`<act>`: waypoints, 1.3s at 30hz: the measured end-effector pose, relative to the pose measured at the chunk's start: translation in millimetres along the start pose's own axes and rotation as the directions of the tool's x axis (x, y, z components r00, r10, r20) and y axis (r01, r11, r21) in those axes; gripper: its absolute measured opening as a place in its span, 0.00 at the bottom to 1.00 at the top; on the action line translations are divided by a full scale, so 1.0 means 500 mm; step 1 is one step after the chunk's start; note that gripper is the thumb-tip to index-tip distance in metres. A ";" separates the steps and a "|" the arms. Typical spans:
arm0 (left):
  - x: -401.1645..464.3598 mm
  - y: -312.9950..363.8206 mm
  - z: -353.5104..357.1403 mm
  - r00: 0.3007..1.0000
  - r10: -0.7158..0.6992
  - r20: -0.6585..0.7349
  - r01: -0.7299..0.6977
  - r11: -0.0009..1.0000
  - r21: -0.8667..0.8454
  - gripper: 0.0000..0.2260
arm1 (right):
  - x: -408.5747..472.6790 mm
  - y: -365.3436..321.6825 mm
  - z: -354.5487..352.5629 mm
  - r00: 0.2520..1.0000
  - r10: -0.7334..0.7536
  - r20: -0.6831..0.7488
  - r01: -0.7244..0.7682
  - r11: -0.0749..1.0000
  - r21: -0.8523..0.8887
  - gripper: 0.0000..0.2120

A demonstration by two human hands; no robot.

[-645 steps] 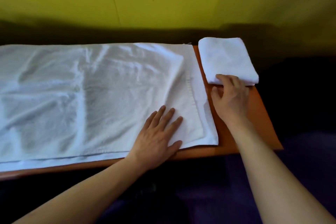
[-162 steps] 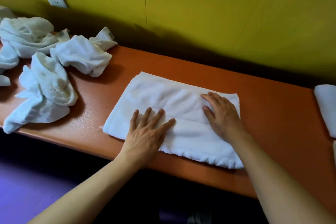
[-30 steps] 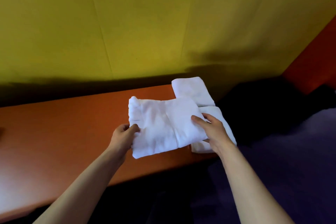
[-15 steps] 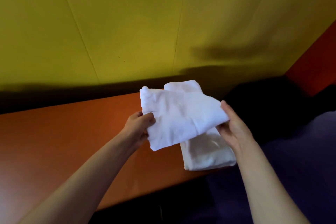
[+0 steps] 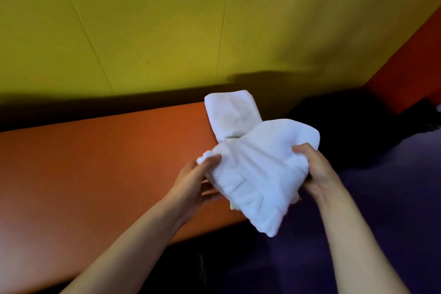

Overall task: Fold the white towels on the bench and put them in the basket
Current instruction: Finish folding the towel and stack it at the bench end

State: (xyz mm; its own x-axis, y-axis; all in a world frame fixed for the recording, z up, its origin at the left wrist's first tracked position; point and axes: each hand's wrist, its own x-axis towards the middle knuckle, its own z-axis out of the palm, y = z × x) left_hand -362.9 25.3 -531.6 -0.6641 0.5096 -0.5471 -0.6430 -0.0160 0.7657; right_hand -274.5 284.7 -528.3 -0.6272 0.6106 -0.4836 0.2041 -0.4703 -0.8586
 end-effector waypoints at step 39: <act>0.029 -0.142 0.070 0.888 0.447 0.108 -0.267 0.311 0.912 0.31 | 0.052 0.050 0.028 0.787 -0.581 0.208 0.244 -0.017 -0.970 0.26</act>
State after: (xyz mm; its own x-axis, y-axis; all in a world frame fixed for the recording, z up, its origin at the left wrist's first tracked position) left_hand -313.5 64.2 -582.0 -0.8363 0.5378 -0.1067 0.3253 0.6434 0.6930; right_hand -296.3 280.0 -559.8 -0.7685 0.6211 0.1540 0.5725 0.7749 -0.2681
